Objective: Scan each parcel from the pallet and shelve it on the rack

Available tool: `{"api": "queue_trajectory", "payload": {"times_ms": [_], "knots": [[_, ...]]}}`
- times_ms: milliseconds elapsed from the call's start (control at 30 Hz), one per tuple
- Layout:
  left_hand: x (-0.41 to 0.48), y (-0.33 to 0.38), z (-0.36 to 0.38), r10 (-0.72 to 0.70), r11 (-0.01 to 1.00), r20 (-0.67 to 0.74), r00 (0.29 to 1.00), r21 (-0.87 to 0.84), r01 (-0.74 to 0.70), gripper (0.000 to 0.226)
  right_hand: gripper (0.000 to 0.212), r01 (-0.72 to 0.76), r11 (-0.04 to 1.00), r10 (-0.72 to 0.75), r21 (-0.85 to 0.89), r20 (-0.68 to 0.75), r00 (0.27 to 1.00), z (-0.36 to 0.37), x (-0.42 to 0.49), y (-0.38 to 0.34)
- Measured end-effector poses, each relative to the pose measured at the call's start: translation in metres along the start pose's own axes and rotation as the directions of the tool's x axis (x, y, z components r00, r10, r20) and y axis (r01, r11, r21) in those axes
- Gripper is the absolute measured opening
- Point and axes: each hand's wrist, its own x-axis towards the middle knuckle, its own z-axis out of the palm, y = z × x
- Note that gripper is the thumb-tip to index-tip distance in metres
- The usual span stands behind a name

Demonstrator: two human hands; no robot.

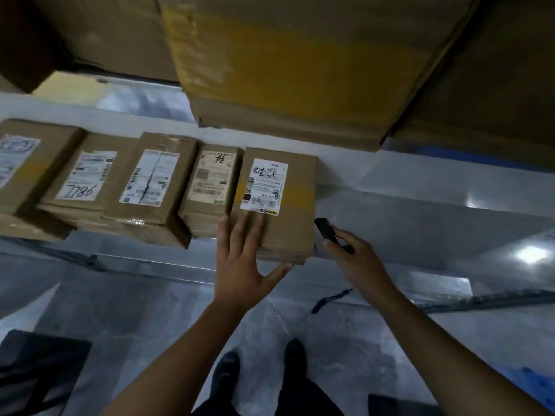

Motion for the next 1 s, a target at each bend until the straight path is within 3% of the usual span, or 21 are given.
{"api": "queue_trajectory", "payload": {"times_ms": [167, 300, 433, 600, 733, 833, 1000], "knots": [[-0.003, -0.005, -0.013, 0.042, 0.999, 0.039, 0.998, -0.021, -0.041, 0.109, 0.039, -0.056, 0.993, 0.069, 0.106, -0.126, 0.990, 0.011, -0.066, 0.000], [-0.012, 0.004, -0.010, 0.236, 0.959, 0.024, 0.972, -0.167, -0.228, 0.106, 0.033, -0.085, 0.970, 0.147, 0.227, -0.270, 0.952, 0.021, -0.127, 0.018], [-0.039, 0.041, -0.012, 0.370, 0.892, 0.143, 0.918, -0.332, -0.308, 0.108, 0.029, -0.086, 0.946, 0.222, 0.313, -0.431, 0.875, 0.017, -0.191, 0.044], [-0.081, 0.093, -0.014, 0.587, 0.777, 0.304, 0.750, -0.470, -0.418, 0.097, 0.026, -0.081, 0.941, 0.269, 0.330, -0.579, 0.770, -0.008, -0.279, 0.079], [-0.132, 0.158, -0.004, 0.662, 0.731, 0.427, 0.616, -0.548, -0.406, 0.097, 0.027, -0.061, 0.926, 0.325, 0.372, -0.705, 0.630, -0.033, -0.364, 0.124], [-0.187, 0.219, 0.011, 0.736, 0.664, 0.446, 0.510, -0.623, -0.414, 0.099, 0.026, -0.115, 0.893, 0.420, 0.434, -0.716, 0.558, -0.051, -0.443, 0.167], [-0.309, 0.325, 0.033, 0.844, 0.536, 0.470, 0.258, -0.730, -0.423, 0.096, 0.040, -0.162, 0.829, 0.553, 0.535, -0.744, 0.374, -0.071, -0.576, 0.241]]}}
